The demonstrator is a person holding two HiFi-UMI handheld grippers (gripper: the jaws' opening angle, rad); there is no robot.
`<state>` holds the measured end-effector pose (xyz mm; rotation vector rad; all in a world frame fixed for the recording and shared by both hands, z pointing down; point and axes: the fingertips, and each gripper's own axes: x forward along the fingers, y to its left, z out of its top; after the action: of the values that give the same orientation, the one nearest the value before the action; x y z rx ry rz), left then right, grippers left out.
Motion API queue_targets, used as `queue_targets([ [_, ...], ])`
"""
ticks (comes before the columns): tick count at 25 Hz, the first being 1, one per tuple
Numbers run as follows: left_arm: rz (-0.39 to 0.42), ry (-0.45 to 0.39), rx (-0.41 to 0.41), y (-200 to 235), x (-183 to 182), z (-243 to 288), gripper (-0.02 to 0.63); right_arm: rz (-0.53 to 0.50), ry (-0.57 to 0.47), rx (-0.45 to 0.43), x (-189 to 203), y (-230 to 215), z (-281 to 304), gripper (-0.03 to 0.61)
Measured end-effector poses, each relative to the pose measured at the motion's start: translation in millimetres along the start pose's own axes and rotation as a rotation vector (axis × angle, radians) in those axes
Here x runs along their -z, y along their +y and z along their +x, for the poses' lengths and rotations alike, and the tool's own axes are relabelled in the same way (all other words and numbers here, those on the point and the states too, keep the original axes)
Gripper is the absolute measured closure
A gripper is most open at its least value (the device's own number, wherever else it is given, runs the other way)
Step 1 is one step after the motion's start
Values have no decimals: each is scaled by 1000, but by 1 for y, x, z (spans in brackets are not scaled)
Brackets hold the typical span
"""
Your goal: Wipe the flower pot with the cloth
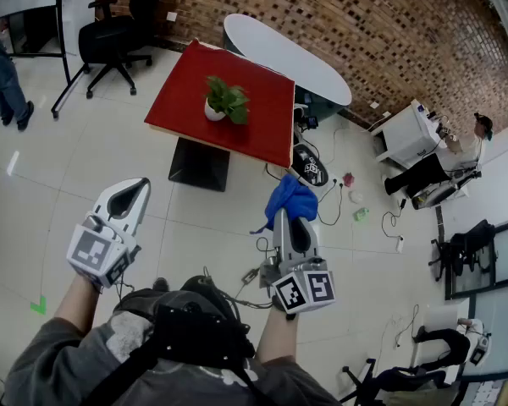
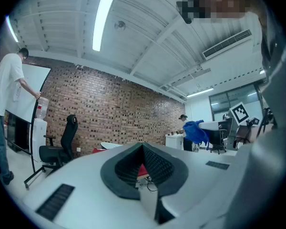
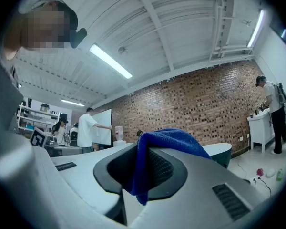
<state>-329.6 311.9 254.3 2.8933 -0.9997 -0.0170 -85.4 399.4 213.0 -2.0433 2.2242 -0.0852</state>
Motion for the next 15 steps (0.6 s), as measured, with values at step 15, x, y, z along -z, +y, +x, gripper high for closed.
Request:
queue_targets([
  [15, 41, 11, -26, -2, 30, 115, 604, 86, 5, -54, 45, -100, 83, 528],
])
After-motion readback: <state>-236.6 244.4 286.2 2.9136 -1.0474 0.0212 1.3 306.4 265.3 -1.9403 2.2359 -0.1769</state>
